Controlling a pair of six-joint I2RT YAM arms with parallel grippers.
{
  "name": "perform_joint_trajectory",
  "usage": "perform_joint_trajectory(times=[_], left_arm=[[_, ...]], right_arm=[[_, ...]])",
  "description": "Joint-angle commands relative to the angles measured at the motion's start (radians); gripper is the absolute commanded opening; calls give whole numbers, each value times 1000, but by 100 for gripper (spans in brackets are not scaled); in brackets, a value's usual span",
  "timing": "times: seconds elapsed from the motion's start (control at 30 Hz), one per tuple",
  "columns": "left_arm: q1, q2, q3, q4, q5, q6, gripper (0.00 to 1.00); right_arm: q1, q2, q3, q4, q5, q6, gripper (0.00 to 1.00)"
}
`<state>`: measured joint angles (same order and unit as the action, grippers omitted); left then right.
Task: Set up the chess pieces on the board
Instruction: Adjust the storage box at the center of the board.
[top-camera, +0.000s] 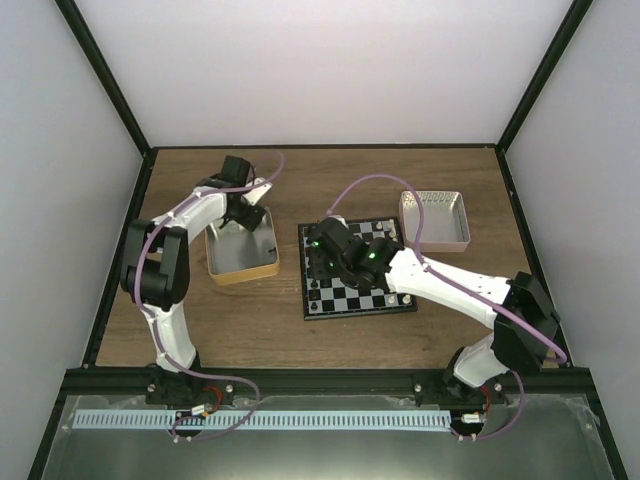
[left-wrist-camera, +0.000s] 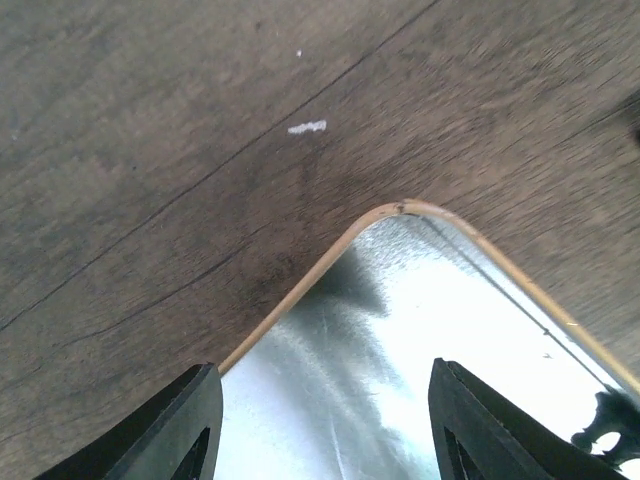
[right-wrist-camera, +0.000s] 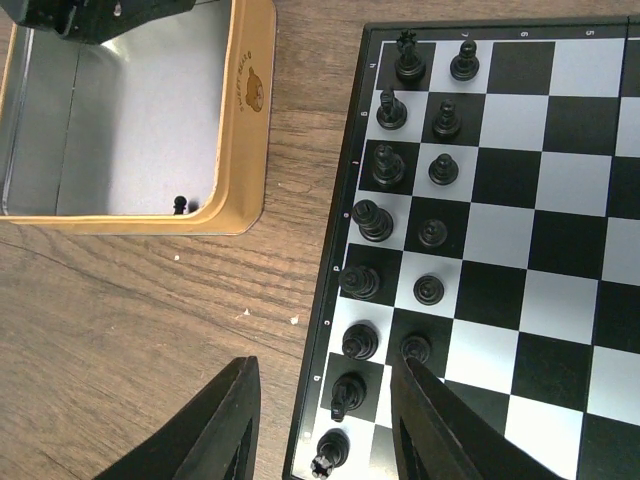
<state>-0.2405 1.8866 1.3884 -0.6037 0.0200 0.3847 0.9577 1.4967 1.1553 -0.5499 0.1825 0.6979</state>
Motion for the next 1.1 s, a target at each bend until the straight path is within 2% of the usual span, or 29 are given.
perform_joint_trajectory(times=[0.0, 0.1, 0.2, 0.3, 0.5, 0.73, 0.93, 1.07], left_arm=[[28, 50, 67, -27, -6, 90, 59], [42, 73, 90, -37, -18, 73, 55], [72, 76, 112, -66, 70, 39, 48], [85, 58, 112, -59, 71, 8, 45], [85, 33, 117, -46, 44, 18, 56], [91, 133, 130, -77, -3, 12, 56], [102, 148, 135, -56, -21, -44, 47], [114, 126, 128, -81, -99, -113, 40]], right_arm=[[-7, -31, 0, -2, 12, 15, 37], [-7, -35, -1, -4, 23, 17, 37], [-7, -35, 0, -1, 22, 17, 37], [-7, -34, 1, 6, 16, 12, 37], [-7, -45, -4, 9, 10, 7, 37], [-7, -76, -30, 22, 17, 23, 37], [-7, -86, -38, 16, 27, 27, 38], [-7, -94, -45, 21, 25, 31, 37]])
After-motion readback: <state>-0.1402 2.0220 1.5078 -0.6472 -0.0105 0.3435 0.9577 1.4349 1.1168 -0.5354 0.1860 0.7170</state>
